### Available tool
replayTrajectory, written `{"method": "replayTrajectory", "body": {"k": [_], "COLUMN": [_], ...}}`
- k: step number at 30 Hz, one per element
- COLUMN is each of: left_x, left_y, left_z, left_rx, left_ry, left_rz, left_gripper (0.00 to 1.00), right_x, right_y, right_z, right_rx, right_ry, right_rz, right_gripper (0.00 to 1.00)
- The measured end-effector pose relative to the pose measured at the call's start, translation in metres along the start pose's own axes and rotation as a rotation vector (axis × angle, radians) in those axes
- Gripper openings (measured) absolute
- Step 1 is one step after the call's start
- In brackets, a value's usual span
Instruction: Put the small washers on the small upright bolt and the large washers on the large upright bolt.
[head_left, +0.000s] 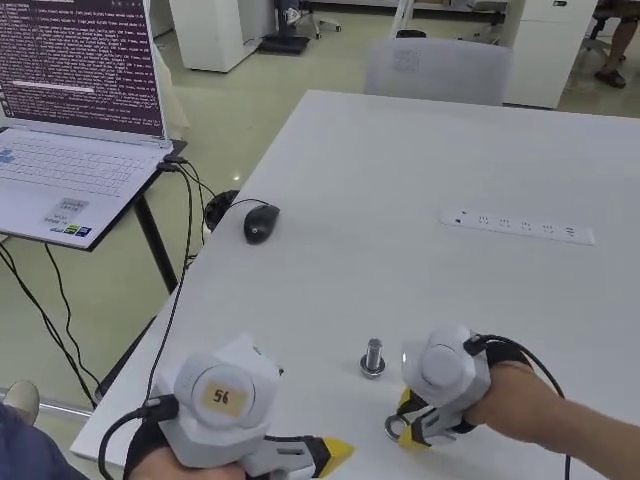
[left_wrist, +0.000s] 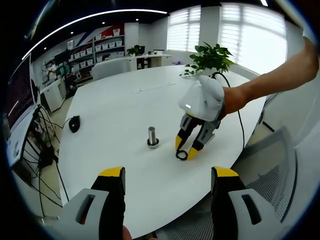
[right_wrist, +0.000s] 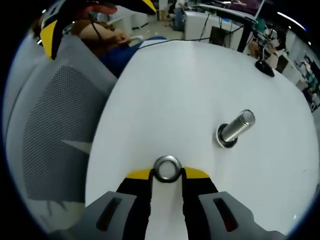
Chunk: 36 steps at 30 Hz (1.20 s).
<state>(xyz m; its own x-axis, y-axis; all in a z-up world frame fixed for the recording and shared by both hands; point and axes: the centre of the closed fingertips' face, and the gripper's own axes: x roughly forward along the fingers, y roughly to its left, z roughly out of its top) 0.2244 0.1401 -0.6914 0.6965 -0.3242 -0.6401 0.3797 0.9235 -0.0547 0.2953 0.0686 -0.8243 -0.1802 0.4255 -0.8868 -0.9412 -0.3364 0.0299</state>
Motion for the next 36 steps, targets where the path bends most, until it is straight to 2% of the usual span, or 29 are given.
{"method": "replayTrajectory", "body": {"k": [9, 14, 17, 22, 27, 31, 36], "left_x": [0.001, 0.001, 0.002, 0.004, 0.006, 0.006, 0.005], "left_y": [0.001, 0.002, 0.002, 0.000, -0.001, -0.001, 0.001], "left_z": [0.002, 0.003, 0.003, 0.005, 0.007, 0.008, 0.007], "left_rx": [0.003, 0.002, 0.002, 0.000, 0.005, 0.004, 0.002], "left_ry": [-0.002, -0.004, -0.004, -0.007, -0.010, -0.012, -0.010], "left_rz": [0.000, 0.000, -0.002, -0.007, -0.012, -0.011, -0.006], "left_gripper": [0.69, 0.70, 0.70, 0.70, 0.70, 0.70, 0.70], "right_x": [-0.004, -0.015, -0.026, -0.046, -0.063, -0.062, -0.055], "right_y": [-0.004, -0.008, -0.012, -0.028, -0.053, -0.066, -0.074], "right_z": [0.009, 0.019, 0.028, 0.044, 0.062, 0.065, 0.064], "right_rx": [0.037, 0.063, 0.046, 0.040, 0.048, 0.063, 0.075], "right_ry": [-0.033, -0.067, -0.076, -0.103, -0.138, -0.135, -0.118], "right_rz": [-0.023, -0.050, -0.077, -0.127, -0.180, -0.195, -0.196], "right_gripper": [0.23, 0.23, 0.23, 0.23, 0.23, 0.23, 0.23]}}
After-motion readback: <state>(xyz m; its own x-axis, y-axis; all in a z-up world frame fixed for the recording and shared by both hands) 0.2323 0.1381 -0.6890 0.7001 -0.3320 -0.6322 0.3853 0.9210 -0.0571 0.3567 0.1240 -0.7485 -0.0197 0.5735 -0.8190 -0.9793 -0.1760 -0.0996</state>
